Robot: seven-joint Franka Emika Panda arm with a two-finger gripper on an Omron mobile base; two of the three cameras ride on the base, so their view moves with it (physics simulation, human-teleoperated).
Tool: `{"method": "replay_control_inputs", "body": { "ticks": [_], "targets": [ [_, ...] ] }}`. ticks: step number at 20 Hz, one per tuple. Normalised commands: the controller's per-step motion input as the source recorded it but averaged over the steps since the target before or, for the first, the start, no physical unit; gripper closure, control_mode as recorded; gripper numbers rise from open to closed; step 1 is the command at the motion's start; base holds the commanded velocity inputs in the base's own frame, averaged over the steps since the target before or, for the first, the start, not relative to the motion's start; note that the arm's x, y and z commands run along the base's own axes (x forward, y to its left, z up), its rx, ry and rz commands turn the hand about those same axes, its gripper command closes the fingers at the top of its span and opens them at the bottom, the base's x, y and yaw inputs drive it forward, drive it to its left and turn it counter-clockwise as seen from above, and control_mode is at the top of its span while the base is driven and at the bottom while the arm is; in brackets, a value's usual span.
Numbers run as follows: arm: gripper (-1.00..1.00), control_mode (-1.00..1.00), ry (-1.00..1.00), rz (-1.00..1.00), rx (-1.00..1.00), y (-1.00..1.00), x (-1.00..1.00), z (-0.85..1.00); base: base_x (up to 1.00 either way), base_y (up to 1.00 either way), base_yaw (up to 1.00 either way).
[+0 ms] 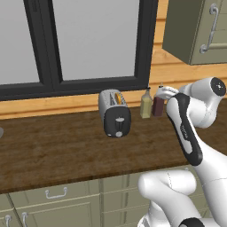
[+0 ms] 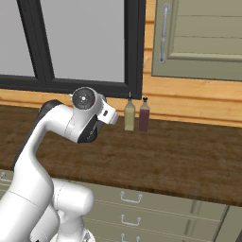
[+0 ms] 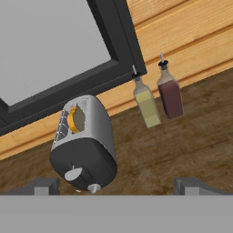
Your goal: Start the toaster. Once the lever pops up, take the bread to the plate on the dining counter.
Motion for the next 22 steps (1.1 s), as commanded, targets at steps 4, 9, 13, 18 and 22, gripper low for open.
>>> {"method": "replay_control_inputs", "body": {
  "ticks": [4, 9, 13, 18, 22],
  "targets": [
    [-1.0, -1.0, 0.0, 0.0, 0.0, 0.0, 0.0, 0.0, 0.0, 0.0, 0.0],
    [-1.0, -1.0, 0.0, 0.0, 0.0, 0.0, 0.0, 0.0, 0.0, 0.0, 0.0],
    [-1.0, -1.0, 0.0, 0.0, 0.0, 0.0, 0.0, 0.0, 0.0, 0.0, 0.0],
    [-1.0, -1.0, 0.0, 0.0, 0.0, 0.0, 0.0, 0.0, 0.0, 0.0, 0.0],
    [-1.0, -1.0, 0.0, 0.0, 0.0, 0.0, 0.0, 0.0, 0.0, 0.0, 0.0]
  ]
}}
